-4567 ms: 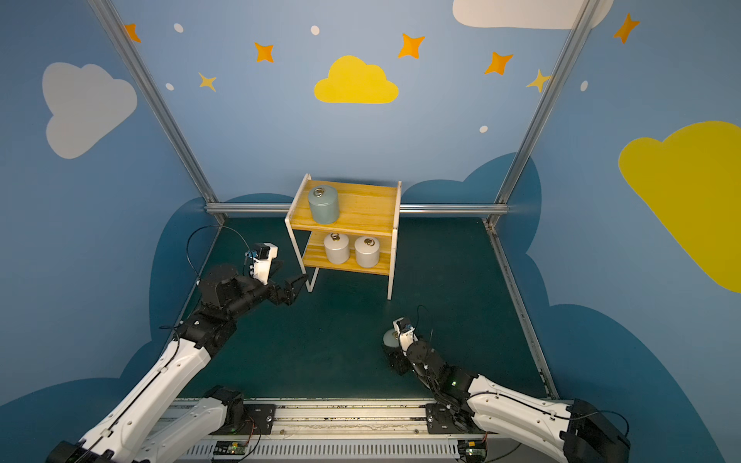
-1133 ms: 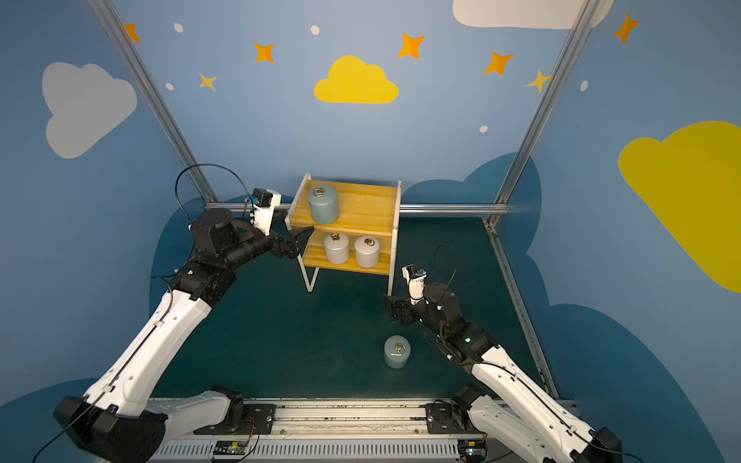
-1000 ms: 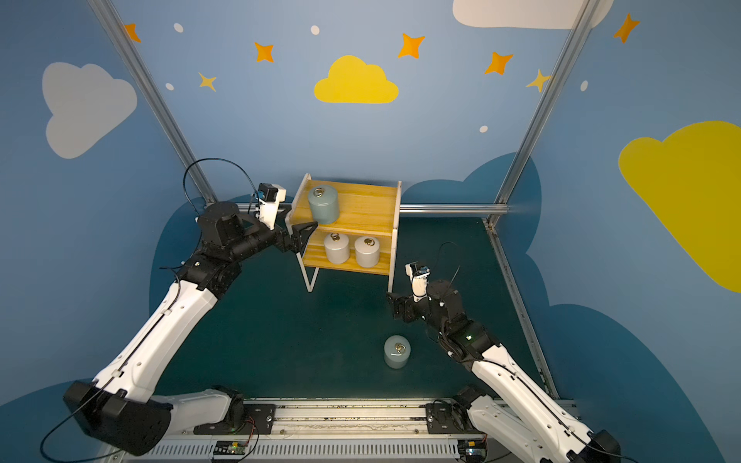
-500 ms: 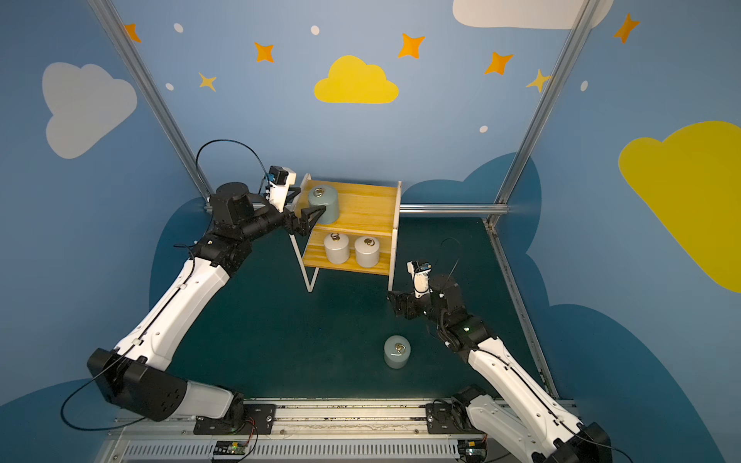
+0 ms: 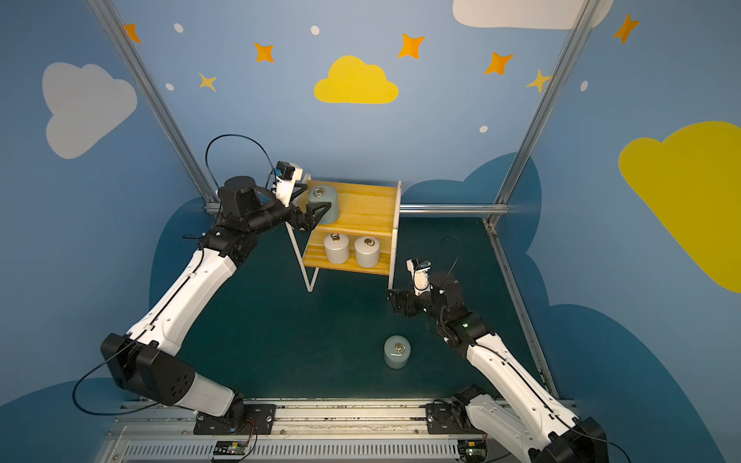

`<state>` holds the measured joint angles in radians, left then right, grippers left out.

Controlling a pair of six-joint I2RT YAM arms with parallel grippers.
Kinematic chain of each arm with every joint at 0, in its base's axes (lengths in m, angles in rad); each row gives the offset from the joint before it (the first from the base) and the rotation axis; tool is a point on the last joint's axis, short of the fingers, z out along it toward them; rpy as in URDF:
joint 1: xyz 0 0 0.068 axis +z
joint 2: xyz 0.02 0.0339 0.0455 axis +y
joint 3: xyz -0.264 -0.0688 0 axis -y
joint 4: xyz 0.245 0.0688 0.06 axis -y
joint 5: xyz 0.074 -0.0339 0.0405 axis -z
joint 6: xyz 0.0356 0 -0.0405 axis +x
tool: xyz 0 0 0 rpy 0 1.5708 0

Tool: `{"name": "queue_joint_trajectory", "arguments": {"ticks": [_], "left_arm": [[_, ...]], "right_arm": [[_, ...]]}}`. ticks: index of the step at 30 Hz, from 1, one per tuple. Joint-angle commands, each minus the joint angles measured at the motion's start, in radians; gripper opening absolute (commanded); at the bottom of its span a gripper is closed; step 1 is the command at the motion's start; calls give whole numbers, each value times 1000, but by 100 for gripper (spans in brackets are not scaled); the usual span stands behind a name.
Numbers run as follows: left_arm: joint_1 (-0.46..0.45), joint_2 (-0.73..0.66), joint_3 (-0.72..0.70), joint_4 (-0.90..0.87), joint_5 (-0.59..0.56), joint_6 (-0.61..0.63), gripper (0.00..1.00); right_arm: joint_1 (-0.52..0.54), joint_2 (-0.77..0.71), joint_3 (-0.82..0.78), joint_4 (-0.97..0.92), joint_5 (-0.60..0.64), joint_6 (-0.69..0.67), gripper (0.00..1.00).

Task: Remove the tea canisters from the shelf
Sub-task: Pick up the tea canister from the shelf.

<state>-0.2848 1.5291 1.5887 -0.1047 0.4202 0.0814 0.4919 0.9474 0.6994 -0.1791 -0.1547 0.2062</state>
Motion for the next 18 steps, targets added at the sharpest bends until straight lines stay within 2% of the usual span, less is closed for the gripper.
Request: {"name": "queue_joint_trajectory", "arguments": {"ticks": [1,18], "left_arm": [[-4,19,46,4,31,-8,100],[-3,76,106,-51,87,-12,100]], "right_arm": [[-8,9,29,30,-21,13,89],[-20,22,26,41,-37,15,89]]}}
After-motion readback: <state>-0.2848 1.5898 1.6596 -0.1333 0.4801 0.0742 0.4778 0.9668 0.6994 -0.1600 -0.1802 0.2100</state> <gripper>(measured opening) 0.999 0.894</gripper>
